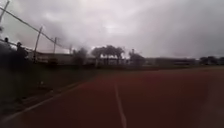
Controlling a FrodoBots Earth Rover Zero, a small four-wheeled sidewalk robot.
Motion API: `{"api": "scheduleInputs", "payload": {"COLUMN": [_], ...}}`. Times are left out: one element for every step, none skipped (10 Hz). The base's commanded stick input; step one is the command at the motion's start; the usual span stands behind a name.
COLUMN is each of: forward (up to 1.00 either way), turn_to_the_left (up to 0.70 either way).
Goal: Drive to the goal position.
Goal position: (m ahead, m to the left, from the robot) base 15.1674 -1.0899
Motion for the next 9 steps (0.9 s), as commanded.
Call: {"api": "scheduleInputs", "payload": {"forward": [0.50, 0.50, 0.50, 0.50, 0.50, 0.50, 0.50, 0.50, 0.50], "turn_to_the_left": [0.00, 0.00, 0.00, 0.00, 0.00, 0.00, 0.00, 0.00, 0.00]}}
